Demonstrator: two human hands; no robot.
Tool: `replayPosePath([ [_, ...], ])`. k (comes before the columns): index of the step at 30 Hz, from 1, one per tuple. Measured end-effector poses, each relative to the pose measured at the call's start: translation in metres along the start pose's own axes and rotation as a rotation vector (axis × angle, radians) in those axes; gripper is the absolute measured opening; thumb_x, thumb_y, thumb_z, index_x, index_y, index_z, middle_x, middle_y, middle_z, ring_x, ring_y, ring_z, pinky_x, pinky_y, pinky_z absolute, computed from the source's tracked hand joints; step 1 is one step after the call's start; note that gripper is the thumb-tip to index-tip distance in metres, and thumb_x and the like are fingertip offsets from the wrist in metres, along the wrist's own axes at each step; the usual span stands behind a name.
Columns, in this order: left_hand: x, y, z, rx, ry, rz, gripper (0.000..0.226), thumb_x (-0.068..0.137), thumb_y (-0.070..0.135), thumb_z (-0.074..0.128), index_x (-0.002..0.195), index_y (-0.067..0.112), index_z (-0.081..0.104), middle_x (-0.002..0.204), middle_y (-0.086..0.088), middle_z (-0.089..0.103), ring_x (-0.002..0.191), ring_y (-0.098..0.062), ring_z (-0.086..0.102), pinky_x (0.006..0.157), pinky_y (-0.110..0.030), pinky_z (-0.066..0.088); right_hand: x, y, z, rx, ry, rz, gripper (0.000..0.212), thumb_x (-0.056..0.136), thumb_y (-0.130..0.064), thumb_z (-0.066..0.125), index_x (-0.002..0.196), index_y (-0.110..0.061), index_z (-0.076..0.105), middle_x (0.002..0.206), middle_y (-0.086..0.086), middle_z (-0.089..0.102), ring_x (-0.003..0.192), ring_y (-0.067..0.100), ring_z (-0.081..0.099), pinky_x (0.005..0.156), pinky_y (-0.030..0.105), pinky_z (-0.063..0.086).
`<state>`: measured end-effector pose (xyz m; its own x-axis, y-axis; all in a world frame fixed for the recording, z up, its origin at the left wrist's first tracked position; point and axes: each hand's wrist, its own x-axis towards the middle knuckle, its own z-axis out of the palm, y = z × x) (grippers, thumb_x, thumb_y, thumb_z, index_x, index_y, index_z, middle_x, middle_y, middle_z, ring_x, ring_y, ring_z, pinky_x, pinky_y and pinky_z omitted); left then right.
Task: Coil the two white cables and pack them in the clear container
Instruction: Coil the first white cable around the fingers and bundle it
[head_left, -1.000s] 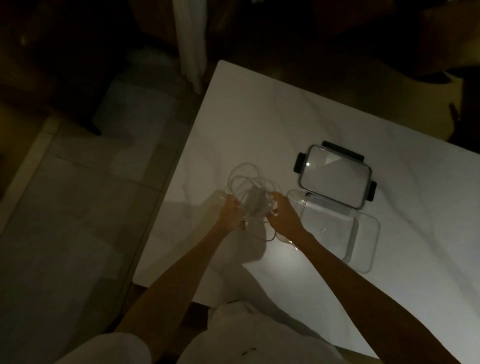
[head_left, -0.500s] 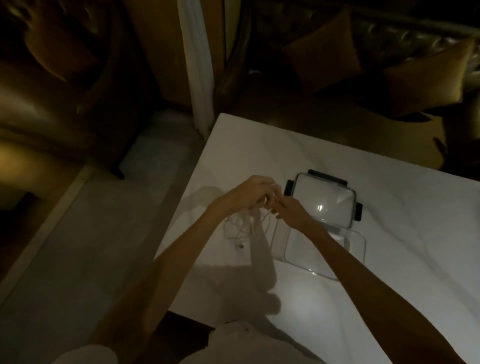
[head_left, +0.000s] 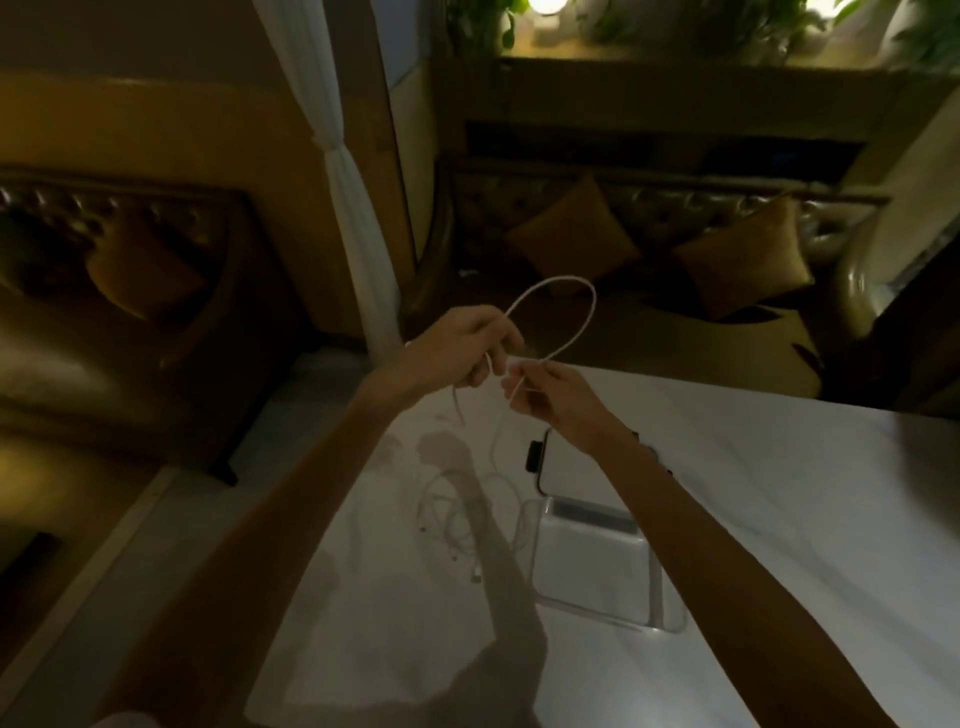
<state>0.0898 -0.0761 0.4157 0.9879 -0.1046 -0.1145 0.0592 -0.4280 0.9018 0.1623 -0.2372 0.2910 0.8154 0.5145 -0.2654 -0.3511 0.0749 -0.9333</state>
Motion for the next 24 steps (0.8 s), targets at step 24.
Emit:
replayPosePath([
  [24, 0.004, -0.011, 0.047, 0.053, 0.032, 0.018, 0.028, 0.093, 0.021, 0.056, 0.120, 0.021, 0.049, 0.100, -0.003, 0.065, 0.092, -0.014, 0.062, 0.073, -0.021, 0.048, -0.034, -0.124, 0.019, 0.315, 0.107, -0.210, 0.026, 0.095, -0.016, 0.054, 0.118, -0.007, 0.060, 0.116, 0.012, 0.068, 0.105, 0.022, 0.067, 0.089, 0.038, 0.055],
])
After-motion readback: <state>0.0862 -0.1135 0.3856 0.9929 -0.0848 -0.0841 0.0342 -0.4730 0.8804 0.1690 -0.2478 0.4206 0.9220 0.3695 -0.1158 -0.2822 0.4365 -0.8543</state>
